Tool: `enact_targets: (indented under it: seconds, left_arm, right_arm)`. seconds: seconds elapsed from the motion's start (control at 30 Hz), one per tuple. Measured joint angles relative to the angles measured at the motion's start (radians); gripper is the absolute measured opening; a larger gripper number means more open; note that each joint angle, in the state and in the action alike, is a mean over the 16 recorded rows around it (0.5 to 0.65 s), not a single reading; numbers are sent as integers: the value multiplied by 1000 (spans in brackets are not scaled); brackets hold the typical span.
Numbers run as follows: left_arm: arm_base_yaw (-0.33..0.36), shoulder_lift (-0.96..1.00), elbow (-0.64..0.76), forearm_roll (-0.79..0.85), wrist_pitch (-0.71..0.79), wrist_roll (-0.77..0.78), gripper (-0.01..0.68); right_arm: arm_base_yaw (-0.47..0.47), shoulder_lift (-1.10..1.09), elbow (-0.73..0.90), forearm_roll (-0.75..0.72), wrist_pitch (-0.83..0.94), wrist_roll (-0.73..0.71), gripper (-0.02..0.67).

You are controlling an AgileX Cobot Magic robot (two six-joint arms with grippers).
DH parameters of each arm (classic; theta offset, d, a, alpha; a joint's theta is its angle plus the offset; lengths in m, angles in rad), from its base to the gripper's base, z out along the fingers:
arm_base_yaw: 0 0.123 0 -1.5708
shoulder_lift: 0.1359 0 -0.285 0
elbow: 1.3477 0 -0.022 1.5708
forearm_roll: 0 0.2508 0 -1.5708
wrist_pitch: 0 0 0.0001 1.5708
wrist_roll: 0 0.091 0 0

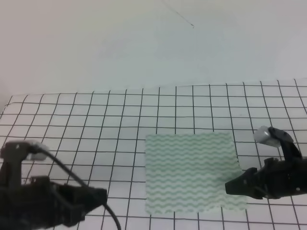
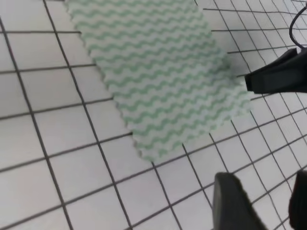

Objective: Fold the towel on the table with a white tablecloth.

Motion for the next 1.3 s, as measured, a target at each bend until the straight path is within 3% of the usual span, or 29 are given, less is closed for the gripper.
enact_targets:
  seconds: [0.47,0.77,1.3]
  left_arm:
    - [-152,455,-385,145,91,24,264]
    - [-168,757,-622,212,211,-34,263]
    - [-169,924,-703,226,236,-51,263]
  right_arm:
    - [0,-135,0,-213,-22,232,231]
    - [1,-159,0,-296,-36,391,231]
    - [2,-85,0,-329,-85,419,233]
